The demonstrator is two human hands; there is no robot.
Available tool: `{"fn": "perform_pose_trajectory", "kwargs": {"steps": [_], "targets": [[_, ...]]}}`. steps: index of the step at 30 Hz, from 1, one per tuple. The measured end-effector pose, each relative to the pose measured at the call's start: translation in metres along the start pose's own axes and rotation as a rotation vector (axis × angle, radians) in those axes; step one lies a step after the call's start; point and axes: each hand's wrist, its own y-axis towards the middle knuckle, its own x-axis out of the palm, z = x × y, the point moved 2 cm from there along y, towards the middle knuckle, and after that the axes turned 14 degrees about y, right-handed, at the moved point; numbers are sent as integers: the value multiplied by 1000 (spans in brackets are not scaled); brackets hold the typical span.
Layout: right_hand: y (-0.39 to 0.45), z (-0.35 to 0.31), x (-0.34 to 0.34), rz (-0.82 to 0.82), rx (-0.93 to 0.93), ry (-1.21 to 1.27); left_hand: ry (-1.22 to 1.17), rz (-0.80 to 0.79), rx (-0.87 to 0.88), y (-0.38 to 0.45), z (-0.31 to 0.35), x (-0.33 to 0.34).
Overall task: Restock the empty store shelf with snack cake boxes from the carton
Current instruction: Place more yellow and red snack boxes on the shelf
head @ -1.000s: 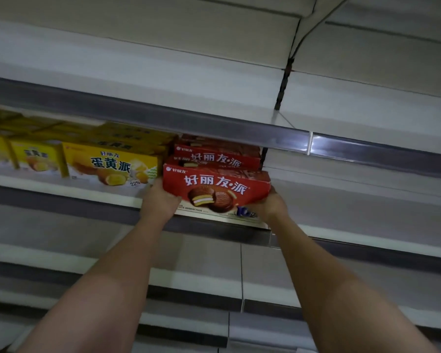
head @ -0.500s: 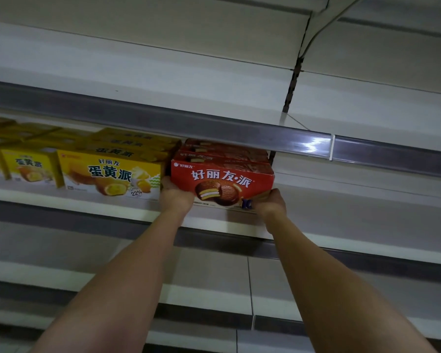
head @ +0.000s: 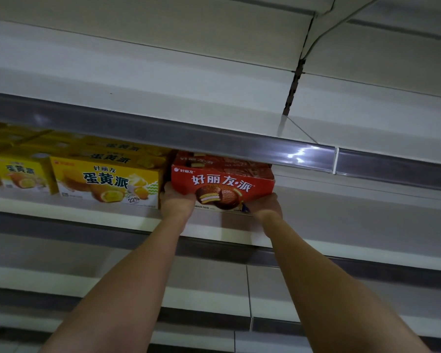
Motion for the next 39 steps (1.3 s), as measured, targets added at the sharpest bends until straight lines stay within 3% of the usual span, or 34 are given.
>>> {"fn": "perform_pose_trajectory", "kwargs": {"steps": [5,10,19,24,33,39], "targets": [[-21,2,-16,24,20,-273,39,-23,39,-1,-5,-8],[-35,6,-25,87,-12,-308,170,44,66,-7,-13,-12],[-37,9,-24,-103,-312,-626,257,252,84,-50,5,-31],[-43,7,-18,-273,-457,-583,348,383,38,-84,-6,-47],[-112,-7,-8,-732,-796,-408,383,575,-289,-209,-54,-73],[-186,20,1,-1012,-874,-391,353,720,-550,-316,-101,-102]]}}
